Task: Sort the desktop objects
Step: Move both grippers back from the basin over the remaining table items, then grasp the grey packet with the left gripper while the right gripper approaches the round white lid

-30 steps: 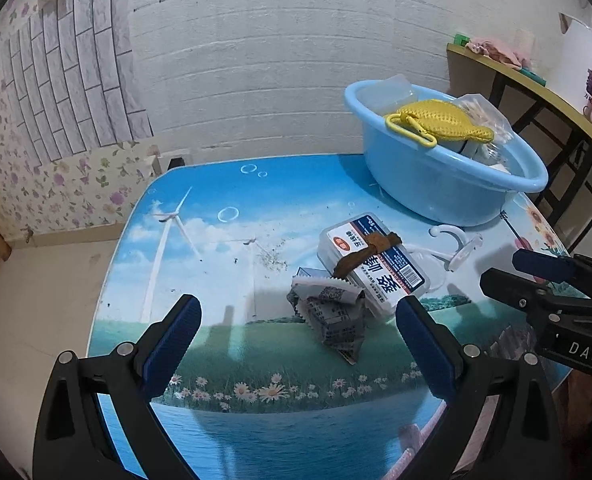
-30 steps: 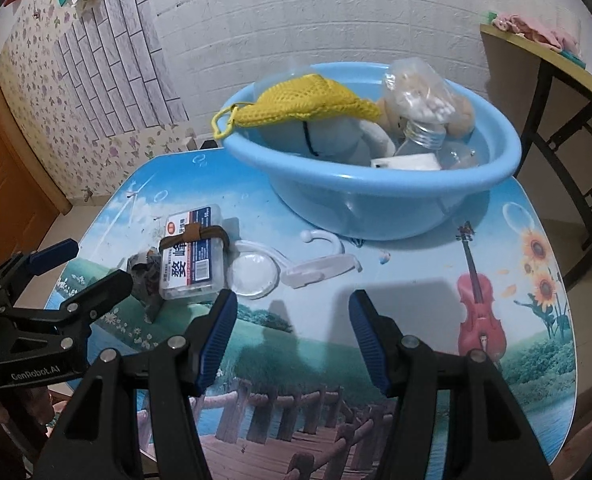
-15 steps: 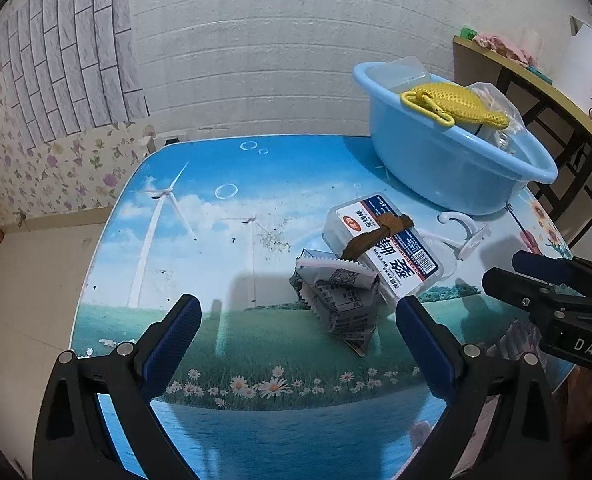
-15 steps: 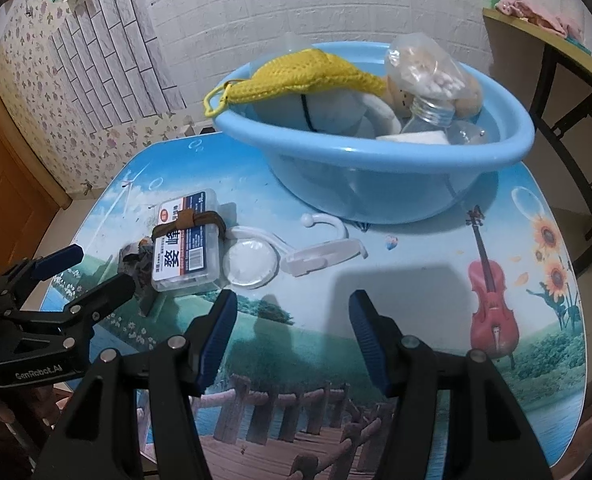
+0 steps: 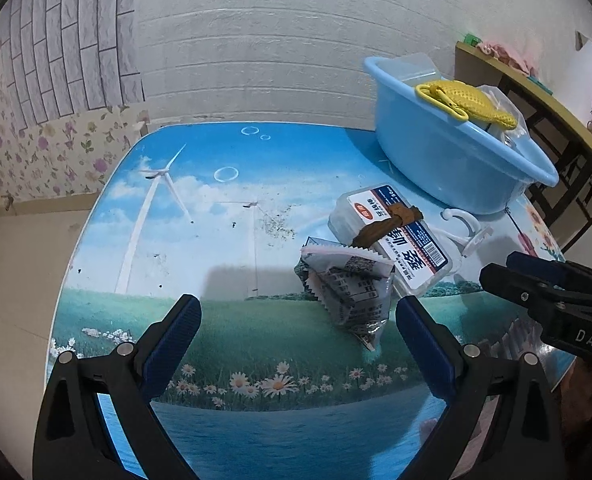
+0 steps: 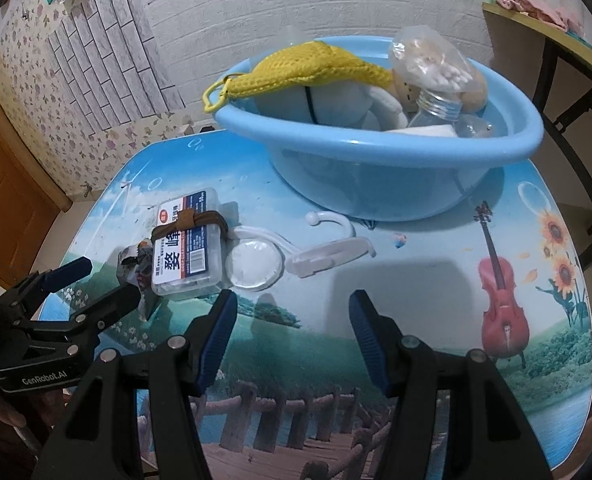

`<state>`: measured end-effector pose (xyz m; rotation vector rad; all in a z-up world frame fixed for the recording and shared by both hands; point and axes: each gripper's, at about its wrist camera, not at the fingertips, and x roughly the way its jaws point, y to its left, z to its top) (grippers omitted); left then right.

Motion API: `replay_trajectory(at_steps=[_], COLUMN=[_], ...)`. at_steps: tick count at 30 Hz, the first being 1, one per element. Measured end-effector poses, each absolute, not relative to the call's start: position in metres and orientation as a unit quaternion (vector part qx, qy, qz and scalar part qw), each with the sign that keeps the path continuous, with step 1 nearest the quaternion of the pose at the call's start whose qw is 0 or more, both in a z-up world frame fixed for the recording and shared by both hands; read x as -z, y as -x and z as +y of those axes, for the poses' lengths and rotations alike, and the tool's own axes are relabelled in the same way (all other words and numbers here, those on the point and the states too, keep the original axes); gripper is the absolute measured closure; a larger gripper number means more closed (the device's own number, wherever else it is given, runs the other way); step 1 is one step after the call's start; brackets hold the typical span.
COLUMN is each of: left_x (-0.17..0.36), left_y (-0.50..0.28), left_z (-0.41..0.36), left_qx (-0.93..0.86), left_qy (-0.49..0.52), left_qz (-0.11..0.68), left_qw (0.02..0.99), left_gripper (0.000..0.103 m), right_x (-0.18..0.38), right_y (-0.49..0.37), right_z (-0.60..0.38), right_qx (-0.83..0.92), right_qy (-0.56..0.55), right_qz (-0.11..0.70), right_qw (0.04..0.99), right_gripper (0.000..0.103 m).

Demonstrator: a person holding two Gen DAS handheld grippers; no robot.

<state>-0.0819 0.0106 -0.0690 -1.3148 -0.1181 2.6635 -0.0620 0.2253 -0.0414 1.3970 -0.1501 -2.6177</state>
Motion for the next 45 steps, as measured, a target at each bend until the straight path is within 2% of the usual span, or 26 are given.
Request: replay_trajectory(at_steps=[8, 10, 12, 13, 15, 17, 19, 21, 28, 31, 42, 43, 44, 45], left_x=[0.066, 0.064, 0.064, 0.065, 0.068, 0.070, 0.071, 0.071, 0.070, 0.070, 0.069, 0.069, 0.069, 0.069], left_y=[0.083, 0.083, 0.086, 0.087, 0.089, 0.090, 0.090, 0.088, 0.086, 0.085, 0.080, 0.079, 0.079, 0.078], left_z=[0.023, 0.029, 0.032, 0.033, 0.034, 0.034, 0.030, 0.026, 0.018, 0.020, 0.023, 0.023, 0.023, 0.024], left_qx=[-0.896, -0.898, -0.894, -0.892, -0.887, -0.886, -0.885, -0.886, -0.887, -0.888, -0.885, -0.886, -0.886, -0.886], left_qy=[0.426, 0.419, 0.422, 0.424, 0.430, 0.433, 0.434, 0.433, 0.434, 0.435, 0.442, 0.441, 0.441, 0.441], left_qz=[-0.016, -0.006, -0.004, -0.005, -0.009, -0.006, -0.016, -0.018, -0.017, -0.011, -0.007, -0.006, -0.006, -0.005], left_qw=[0.122, 0.136, 0.151, 0.158, 0.170, 0.164, 0.169, 0.167, 0.155, 0.152, 0.146, 0.145, 0.145, 0.143], left_gripper=[0.005, 0.009, 0.033, 0.038, 0.058, 0.064, 0.066, 0.069, 0.069, 0.069, 0.071, 0.071, 0.071, 0.071], right_x=[0.044, 0.045, 0.047, 0.048, 0.050, 0.052, 0.053, 0.054, 0.054, 0.055, 0.054, 0.053, 0.052, 0.052], right_y=[0.065, 0.067, 0.068, 0.069, 0.070, 0.071, 0.071, 0.073, 0.087, 0.090, 0.077, 0.073, 0.071, 0.069], right_z=[0.214, 0.213, 0.214, 0.214, 0.214, 0.214, 0.214, 0.210, 0.199, 0.189, 0.209, 0.211, 0.213, 0.216], right_qx=[0.875, 0.874, 0.873, 0.872, 0.870, 0.868, 0.870, 0.870, 0.869, 0.872, 0.870, 0.872, 0.873, 0.872], right_qy=[-0.471, -0.473, -0.475, -0.476, -0.480, -0.482, -0.478, -0.478, -0.475, -0.469, -0.470, -0.468, -0.468, -0.470], right_qz=[-0.042, -0.040, -0.042, -0.043, -0.042, -0.043, -0.039, -0.029, -0.026, -0.004, -0.011, -0.008, -0.004, -0.004], right_qw=[0.105, 0.105, 0.105, 0.107, 0.107, 0.109, 0.111, 0.115, 0.136, 0.138, 0.146, 0.142, 0.138, 0.138], right_gripper=[0.045, 0.045, 0.045, 0.045, 0.045, 0.046, 0.049, 0.058, 0.059, 0.068, 0.071, 0.076, 0.086, 0.086])
